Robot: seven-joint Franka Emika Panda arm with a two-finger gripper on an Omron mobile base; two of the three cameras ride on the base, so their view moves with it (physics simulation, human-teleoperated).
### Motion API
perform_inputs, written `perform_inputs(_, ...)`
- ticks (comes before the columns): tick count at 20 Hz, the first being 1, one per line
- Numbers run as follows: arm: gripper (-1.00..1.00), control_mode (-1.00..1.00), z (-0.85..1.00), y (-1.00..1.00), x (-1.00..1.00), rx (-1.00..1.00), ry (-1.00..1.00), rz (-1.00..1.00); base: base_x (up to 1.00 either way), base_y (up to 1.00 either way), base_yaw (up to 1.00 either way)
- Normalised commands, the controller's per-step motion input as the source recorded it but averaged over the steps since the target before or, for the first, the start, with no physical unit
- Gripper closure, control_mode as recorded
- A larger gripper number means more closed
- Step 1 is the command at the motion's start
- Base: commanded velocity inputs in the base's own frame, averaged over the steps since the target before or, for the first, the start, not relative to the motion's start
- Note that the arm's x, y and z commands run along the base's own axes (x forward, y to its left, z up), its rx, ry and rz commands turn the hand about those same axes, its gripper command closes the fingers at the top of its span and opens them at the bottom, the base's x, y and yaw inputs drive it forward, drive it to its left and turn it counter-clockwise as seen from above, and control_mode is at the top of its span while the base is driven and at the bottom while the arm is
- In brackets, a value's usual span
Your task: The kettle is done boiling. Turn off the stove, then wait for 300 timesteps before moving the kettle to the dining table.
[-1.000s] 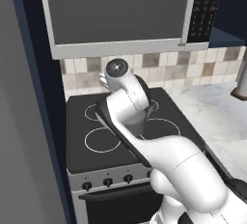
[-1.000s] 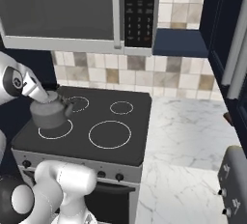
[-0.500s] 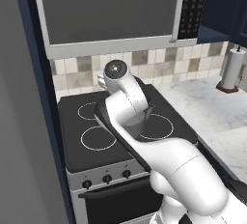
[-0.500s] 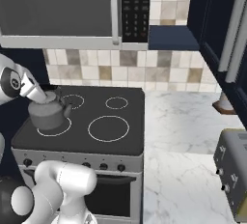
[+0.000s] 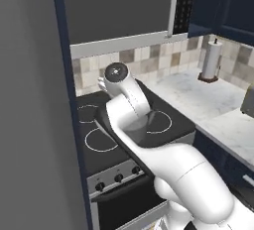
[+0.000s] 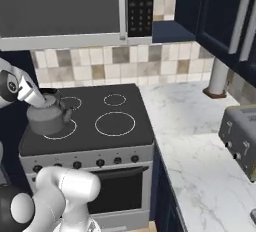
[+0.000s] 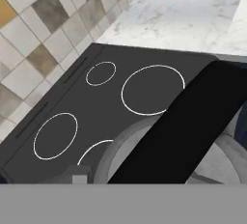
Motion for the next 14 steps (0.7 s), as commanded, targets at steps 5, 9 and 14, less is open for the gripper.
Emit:
perform_inputs(5,1.0,1.0,0.0,0.0,0.0,0.0,0.0,0.0,-0.66,0.17,-0.38)
perform_inputs(9,1.0,1.0,0.0,0.0,0.0,0.0,0.0,0.0,-0.68,0.05,-0.39)
perform_inputs(14,1.0,1.0,0.0,0.0,0.0,0.0,0.0,0.0,-0.56,0.14,-0.43)
